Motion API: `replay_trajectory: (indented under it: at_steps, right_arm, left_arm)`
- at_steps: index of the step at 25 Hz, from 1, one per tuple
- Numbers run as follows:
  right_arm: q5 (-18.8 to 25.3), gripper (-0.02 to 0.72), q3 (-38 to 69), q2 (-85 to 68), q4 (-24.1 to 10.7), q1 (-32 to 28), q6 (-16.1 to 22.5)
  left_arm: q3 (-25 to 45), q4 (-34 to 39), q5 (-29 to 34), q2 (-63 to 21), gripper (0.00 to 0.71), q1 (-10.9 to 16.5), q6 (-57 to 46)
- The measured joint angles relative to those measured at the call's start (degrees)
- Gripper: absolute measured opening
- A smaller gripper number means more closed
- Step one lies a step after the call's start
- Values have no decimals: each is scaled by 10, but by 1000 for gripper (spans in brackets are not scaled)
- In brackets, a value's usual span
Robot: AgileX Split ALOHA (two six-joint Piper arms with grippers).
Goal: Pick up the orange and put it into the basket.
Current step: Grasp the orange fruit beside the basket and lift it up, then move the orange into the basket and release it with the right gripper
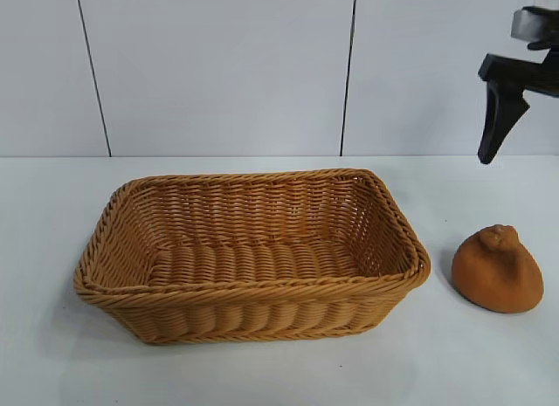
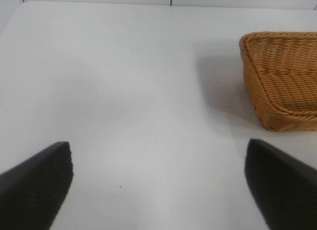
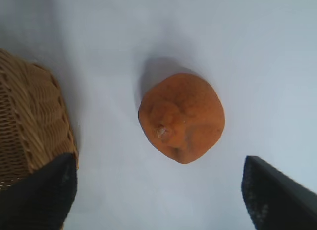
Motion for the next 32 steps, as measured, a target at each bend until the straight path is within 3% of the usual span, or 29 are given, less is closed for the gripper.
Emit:
replay_trajectory:
  at_steps: [5, 7, 10, 12, 13, 20, 26, 32]
  right_arm:
    - [-14, 615, 0, 48, 2, 0, -3]
    - [-15, 561, 0, 55, 2, 0, -3]
    - [-15, 323, 0, 57, 2, 0, -3]
    - [-10, 100, 0, 57, 2, 0, -5]
    - [-8, 43, 0, 56, 2, 0, -7]
    - [17, 35, -13, 7, 1, 0, -16]
    - [74, 35, -105, -63, 0, 1, -16]
    - [100, 35, -181, -75, -35, 44, -10]
  left_arm:
    - [0, 0, 0, 0, 672, 0, 0]
    - [0, 0, 0, 0, 672, 0, 0]
    - [0, 0, 0, 0, 672, 0, 0]
    - [0, 0, 0, 0, 672, 0, 0]
    - [0, 0, 0, 0, 672, 0, 0]
    - [0, 0, 0, 0, 672, 0, 0]
    - [0, 0, 0, 0, 672, 0, 0]
    - [0, 0, 0, 0, 672, 0, 0]
